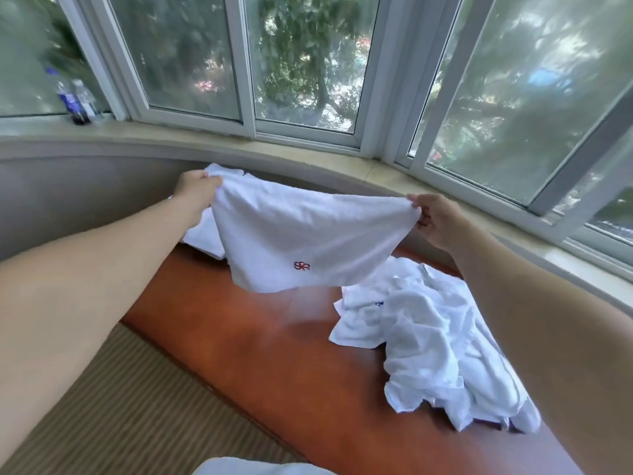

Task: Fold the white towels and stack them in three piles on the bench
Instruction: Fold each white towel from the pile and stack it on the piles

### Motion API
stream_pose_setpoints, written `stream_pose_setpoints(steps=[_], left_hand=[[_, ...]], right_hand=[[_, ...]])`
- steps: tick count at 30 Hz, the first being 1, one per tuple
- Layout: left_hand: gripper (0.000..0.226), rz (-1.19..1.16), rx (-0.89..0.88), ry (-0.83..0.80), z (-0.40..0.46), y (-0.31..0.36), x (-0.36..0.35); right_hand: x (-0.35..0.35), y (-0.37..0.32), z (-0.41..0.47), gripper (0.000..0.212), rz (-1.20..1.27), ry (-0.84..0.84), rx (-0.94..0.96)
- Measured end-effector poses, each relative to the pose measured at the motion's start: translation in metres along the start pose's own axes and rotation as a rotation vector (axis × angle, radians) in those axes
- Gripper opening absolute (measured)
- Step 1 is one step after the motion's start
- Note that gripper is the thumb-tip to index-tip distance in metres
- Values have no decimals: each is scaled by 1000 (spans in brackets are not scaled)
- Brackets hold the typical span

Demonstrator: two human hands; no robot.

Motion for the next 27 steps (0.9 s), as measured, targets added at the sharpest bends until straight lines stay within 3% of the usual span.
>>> stream_pose_setpoints(steps=[3, 6, 8, 12, 15, 18, 23, 25, 27], left_hand=[[35, -29, -33, 2, 2, 8, -3], [7, -28, -73, 18, 4, 9, -5], [13, 9, -85, 7, 5, 7, -8], [23, 130, 94, -228, 5, -3, -12], [21, 208, 191, -381, 8, -12, -11], [13, 214, 238, -458, 10, -18, -13], [29, 229, 317, -702, 9, -15, -8], [27, 305, 242, -750, 8, -16, -11], [15, 398, 80, -686, 12, -19, -15]], right_hand=[[3, -10, -5, 33, -123, -97, -19], [9, -11, -9, 47, -490, -126, -17], [10, -8, -10, 46, -715, -80, 32], [11, 4, -9, 37, -1081, 11, 73], [14, 12, -12, 9, -1311, 138, 43], [16, 23, -15, 11, -1374, 200, 35], [27, 34, -12, 27, -1382, 279, 67], [33, 36, -10, 30, -1315, 336, 99], [32, 38, -12, 28, -1309, 401, 181]])
Point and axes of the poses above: each hand's wrist, its own z-axis towards the middle knuckle, its own x-axis out of the back of the hand, y = z × x, the point moved 1 cm from there along z, towards the middle knuckle, and after that the axes turned 9 degrees about -x, right-handed, at the moved point
